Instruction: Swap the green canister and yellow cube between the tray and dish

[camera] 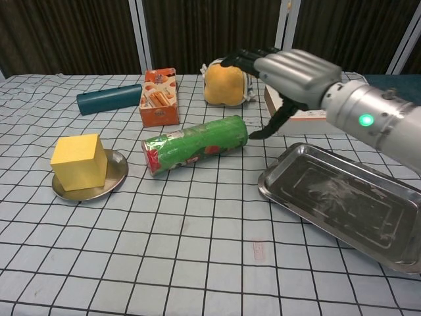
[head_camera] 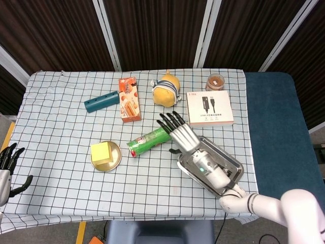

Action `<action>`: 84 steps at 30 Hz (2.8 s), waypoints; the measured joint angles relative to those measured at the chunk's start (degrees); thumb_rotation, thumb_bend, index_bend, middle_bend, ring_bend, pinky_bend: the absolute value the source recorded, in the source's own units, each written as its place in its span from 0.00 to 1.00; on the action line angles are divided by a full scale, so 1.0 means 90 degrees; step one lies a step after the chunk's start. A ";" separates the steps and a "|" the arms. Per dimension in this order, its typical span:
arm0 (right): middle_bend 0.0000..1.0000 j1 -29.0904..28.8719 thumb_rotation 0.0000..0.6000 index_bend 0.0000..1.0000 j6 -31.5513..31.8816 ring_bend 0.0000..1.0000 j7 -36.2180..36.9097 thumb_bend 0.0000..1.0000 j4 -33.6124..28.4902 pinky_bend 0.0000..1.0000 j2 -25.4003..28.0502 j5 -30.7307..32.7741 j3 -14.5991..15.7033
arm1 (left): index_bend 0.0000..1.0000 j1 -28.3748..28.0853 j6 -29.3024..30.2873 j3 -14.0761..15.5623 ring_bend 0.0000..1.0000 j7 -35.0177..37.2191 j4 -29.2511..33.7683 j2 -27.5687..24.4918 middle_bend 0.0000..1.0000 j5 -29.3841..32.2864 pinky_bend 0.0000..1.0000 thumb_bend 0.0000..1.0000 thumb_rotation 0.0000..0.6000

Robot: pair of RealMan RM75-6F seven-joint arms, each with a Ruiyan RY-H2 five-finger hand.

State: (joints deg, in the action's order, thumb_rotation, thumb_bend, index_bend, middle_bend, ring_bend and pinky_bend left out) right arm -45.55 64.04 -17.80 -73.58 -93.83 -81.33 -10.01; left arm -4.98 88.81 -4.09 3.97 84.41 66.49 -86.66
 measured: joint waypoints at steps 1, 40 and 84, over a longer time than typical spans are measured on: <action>0.00 0.0249 1.00 0.00 0.0216 0.00 -0.0132 0.13 -0.0378 0.00 0.0305 -0.0006 0.0109 | 0.07 -0.0003 -0.0008 0.0006 0.00 -0.0020 0.0014 0.0000 0.00 -0.0004 0.23 0.32 1.00; 0.00 0.4098 1.00 0.00 0.3651 0.00 0.2349 0.11 -0.1364 0.00 0.2704 -0.0743 0.0932 | 0.00 -0.2582 -0.3545 -0.0477 0.00 -0.2536 0.1768 0.0603 0.00 0.1187 0.10 0.33 1.00; 0.00 0.4246 1.00 0.00 0.3013 0.00 0.2378 0.11 -0.1457 0.00 0.2875 -0.1101 0.0770 | 0.26 -0.3314 -0.2826 -0.0159 0.43 -0.3168 0.0153 0.2122 0.45 0.1680 0.59 0.39 1.00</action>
State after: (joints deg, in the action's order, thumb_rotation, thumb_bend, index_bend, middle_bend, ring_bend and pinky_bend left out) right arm -7.33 91.17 3.60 -86.69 -67.95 -91.24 -3.08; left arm -34.80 63.37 -5.53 -24.54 85.79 85.59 -71.55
